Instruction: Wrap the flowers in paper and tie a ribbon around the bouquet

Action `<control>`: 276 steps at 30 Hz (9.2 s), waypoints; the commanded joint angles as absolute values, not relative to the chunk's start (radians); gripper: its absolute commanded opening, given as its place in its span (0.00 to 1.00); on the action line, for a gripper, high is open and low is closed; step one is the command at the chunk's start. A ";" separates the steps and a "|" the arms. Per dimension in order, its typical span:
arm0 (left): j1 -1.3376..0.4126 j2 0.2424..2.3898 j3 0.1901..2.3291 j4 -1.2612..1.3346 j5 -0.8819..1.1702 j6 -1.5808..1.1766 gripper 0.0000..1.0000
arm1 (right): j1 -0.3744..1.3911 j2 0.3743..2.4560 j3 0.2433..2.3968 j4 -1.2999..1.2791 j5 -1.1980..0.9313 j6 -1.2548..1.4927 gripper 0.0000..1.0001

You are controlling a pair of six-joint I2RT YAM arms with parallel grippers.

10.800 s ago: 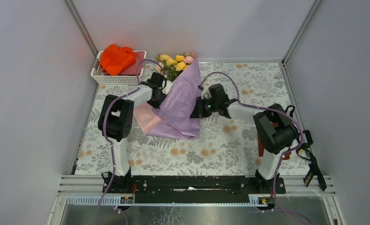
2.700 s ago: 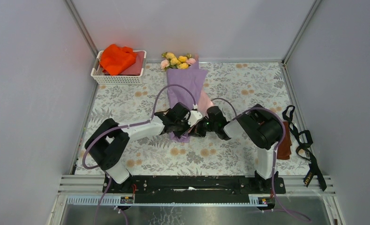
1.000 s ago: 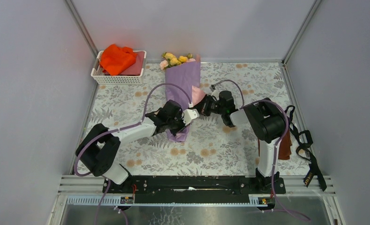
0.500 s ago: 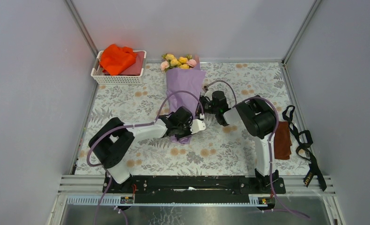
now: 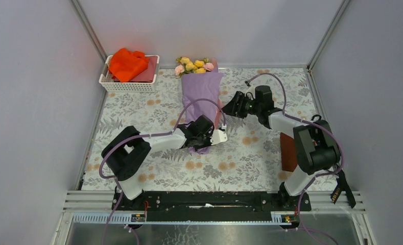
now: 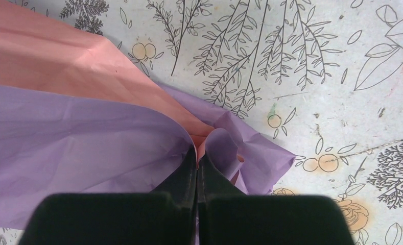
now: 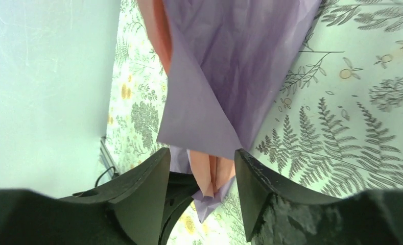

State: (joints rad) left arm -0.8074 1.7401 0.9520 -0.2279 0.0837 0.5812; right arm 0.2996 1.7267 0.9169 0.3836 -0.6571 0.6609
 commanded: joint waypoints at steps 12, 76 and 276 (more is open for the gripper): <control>-0.841 1.821 0.931 -0.335 0.044 0.613 0.00 | 0.345 1.750 1.029 0.366 -0.632 0.562 0.83; -0.940 1.816 0.920 -0.314 0.031 0.574 0.39 | 0.332 2.157 1.246 0.250 -0.578 0.553 0.72; -0.965 1.940 0.950 -0.228 -0.149 0.605 0.77 | 0.112 1.796 1.500 -0.586 0.051 0.215 0.71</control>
State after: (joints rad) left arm -0.9756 1.8370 1.0344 -0.0971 -0.1650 0.6025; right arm 0.1074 1.9198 1.6005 -0.4953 -0.1154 0.2554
